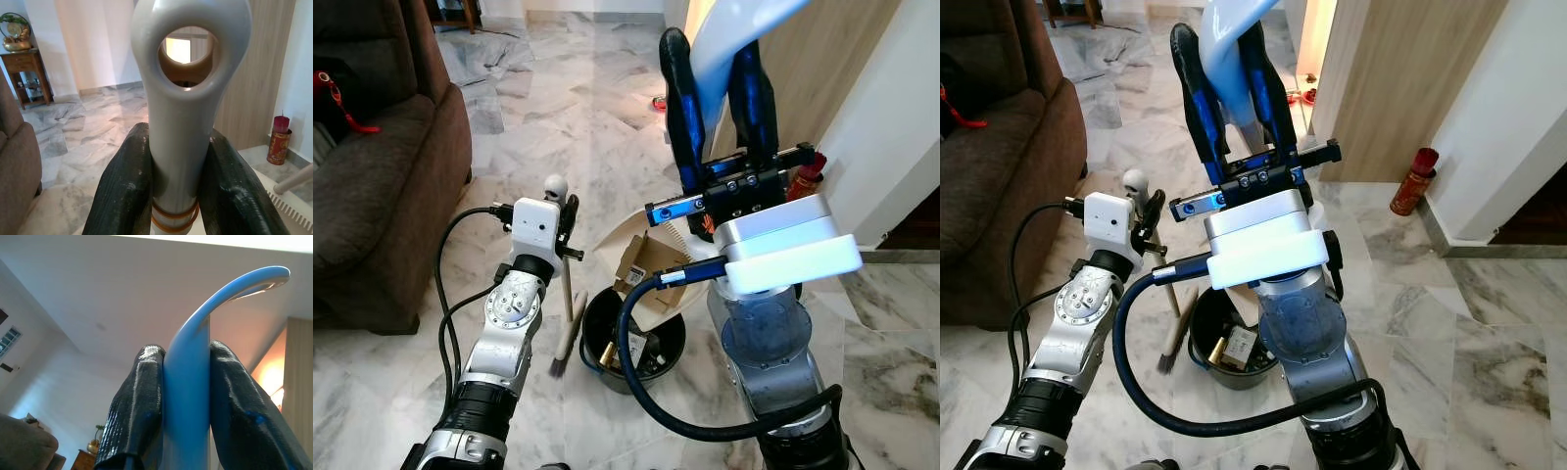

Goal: Sweep floor

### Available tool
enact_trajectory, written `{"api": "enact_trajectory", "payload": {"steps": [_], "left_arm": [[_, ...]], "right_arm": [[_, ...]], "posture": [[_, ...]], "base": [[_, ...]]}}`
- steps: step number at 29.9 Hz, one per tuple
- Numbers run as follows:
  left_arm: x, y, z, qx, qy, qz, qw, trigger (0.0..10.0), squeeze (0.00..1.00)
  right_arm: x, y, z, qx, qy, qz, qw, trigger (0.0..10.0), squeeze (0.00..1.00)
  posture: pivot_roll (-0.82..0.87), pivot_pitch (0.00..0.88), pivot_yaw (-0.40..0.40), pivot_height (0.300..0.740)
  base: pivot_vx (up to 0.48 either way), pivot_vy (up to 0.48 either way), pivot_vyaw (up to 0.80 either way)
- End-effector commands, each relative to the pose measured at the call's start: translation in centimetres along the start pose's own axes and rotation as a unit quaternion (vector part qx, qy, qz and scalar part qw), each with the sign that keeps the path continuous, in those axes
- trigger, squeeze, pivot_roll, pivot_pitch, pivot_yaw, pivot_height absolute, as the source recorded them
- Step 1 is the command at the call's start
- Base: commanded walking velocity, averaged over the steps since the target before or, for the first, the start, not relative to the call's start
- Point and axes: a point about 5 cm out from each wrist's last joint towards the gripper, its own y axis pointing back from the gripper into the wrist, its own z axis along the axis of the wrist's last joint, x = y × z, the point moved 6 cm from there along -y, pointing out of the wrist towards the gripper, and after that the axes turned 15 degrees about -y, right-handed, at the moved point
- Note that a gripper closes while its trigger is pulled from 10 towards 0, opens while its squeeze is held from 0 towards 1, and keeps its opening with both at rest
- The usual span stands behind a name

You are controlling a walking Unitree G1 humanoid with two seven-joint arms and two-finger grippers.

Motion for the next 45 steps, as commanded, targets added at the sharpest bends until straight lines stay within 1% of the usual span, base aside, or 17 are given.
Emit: {"api": "enact_trajectory", "payload": {"steps": [1, 10, 23, 25, 27, 28, 29, 30, 31, 32, 33, 35, 38, 40, 42, 44, 45], "left_arm": [[0.6, -0.3, 1.9, -0.038, -0.005, 0.009, 0.999, 10.0, 0.0], [0.5, -0.4, 1.9, -0.039, -0.004, 0.009, 0.999, 10.0, 0.0], [0.4, -0.4, 1.9, -0.039, -0.003, 0.01, 0.999, 10.0, 0.0], [0.2, -0.4, 1.9, -0.038, -0.001, 0.008, 0.999, 10.0, 0.0], [0.2, -0.3, 1.8, -0.037, 0.0, 0.008, 0.999, 10.0, 0.0], [0.2, -0.3, 1.8, -0.037, 0.0, 0.008, 0.999, 10.0, 0.0], [0.2, -0.3, 1.8, -0.037, 0.0, 0.008, 0.999, 10.0, 0.0], [0.2, -0.3, 1.8, -0.037, 0.0, 0.007, 0.999, 10.0, 0.0], [0.2, -0.3, 1.8, -0.037, -0.001, 0.007, 0.999, 10.0, 0.0], [0.2, -0.3, 1.8, -0.037, -0.001, 0.007, 0.999, 10.0, 0.0], [0.2, -0.4, 1.8, -0.037, -0.001, 0.007, 0.999, 10.0, 0.0], [0.2, -0.3, 1.7, -0.036, -0.003, 0.006, 0.999, 10.0, 0.0], [0.2, -0.3, 1.7, -0.037, -0.004, 0.005, 0.999, 10.0, 0.0], [0.2, -0.4, 1.7, -0.036, -0.004, 0.005, 0.999, 10.0, 0.0], [0.1, -0.4, 1.7, -0.035, -0.003, 0.006, 0.999, 10.0, 0.0], [0.0, -0.3, 1.6, -0.034, -0.002, 0.004, 0.999, 10.0, 0.0], [0.0, -0.3, 1.6, -0.034, -0.002, 0.004, 0.999, 10.0, 0.0]], "right_arm": [[0.7, -0.5, 2.9, -0.065, 0.023, 0.025, 0.997, 10.0, 0.0], [1.1, -0.4, 3.1, -0.075, 0.047, 0.048, 0.995, 10.0, 0.0], [0.8, -0.3, 2.6, -0.064, 0.038, 0.04, 0.996, 10.0, 0.0], [0.5, -0.2, 1.7, -0.042, 0.035, 0.032, 0.998, 10.0, 0.0], [-0.9, 0.3, -0.1, 0.001, 0.024, -0.007, 1.0, 10.0, 0.0], [-0.9, 0.3, -0.1, 0.001, 0.024, -0.007, 1.0, 10.0, 0.0], [-2.1, 0.6, -1.3, 0.029, 0.019, -0.038, 0.999, 10.0, 0.0], [-2.6, 0.7, -1.7, 0.037, 0.014, -0.051, 0.998, 10.0, 0.0], [-4.2, 1.0, -2.5, 0.056, 0.003, -0.09, 0.994, 10.0, 0.0], [-4.2, 1.0, -2.5, 0.056, 0.003, -0.09, 0.994, 10.0, 0.0], [-5.0, 1.0, -2.8, 0.062, 0.001, -0.107, 0.992, 10.0, 0.0], [-8.5, 1.8, -4.0, 0.091, -0.007, -0.18, 0.979, 10.0, 0.0], [-10.3, 2.4, -4.4, 0.101, -0.009, -0.213, 0.972, 10.0, 0.0], [-12.1, 3.1, -5.0, 0.118, -0.009, -0.242, 0.963, 10.0, 0.0], [-13.3, 3.8, -5.7, 0.138, -0.001, -0.258, 0.956, 10.0, 0.0], [-15.3, 4.0, -5.1, 0.137, 0.029, -0.266, 0.954, 10.0, 0.0], [-15.3, 4.0, -5.1, 0.137, 0.029, -0.266, 0.954, 10.0, 0.0]], "posture": [[0.12, 0.137, -0.061, 0.74], [0.12, 0.134, -0.061, 0.74], [0.12, 0.127, -0.066, 0.74], [0.12, 0.127, -0.066, 0.74], [0.12, 0.12, -0.068, 0.74], [0.12, 0.12, -0.068, 0.74], [0.12, 0.117, -0.065, 0.74], [0.12, 0.117, -0.065, 0.74], [0.12, 0.112, -0.063, 0.74], [0.12, 0.112, -0.063, 0.74], [0.12, 0.108, -0.058, 0.74], [0.13, 0.098, -0.056, 0.74], [0.13, 0.097, -0.056, 0.74], [0.13, 0.101, -0.061, 0.74], [0.12, 0.102, -0.062, 0.74], [0.12, 0.102, -0.059, 0.74], [0.12, 0.102, -0.059, 0.74]], "base": [[0.0, 0.0, 0.0], [0.0, 0.0, 0.0], [0.0, 0.0, 0.0], [0.0, 0.0, 0.0], [0.0, 0.0, 0.0], [0.0, 0.0, 0.0], [0.0, 0.0, 0.0], [0.0, 0.0, 0.0], [0.0, 0.0, 0.0], [0.0, 0.0, 0.0], [0.0, 0.0, 0.0], [0.0, 0.0, 0.0], [0.0, 0.0, 0.0], [0.0, 0.0, 0.0], [0.0, 0.0, 0.0], [0.0, 0.0, 0.0], [0.0, 0.0, 0.0]]}}
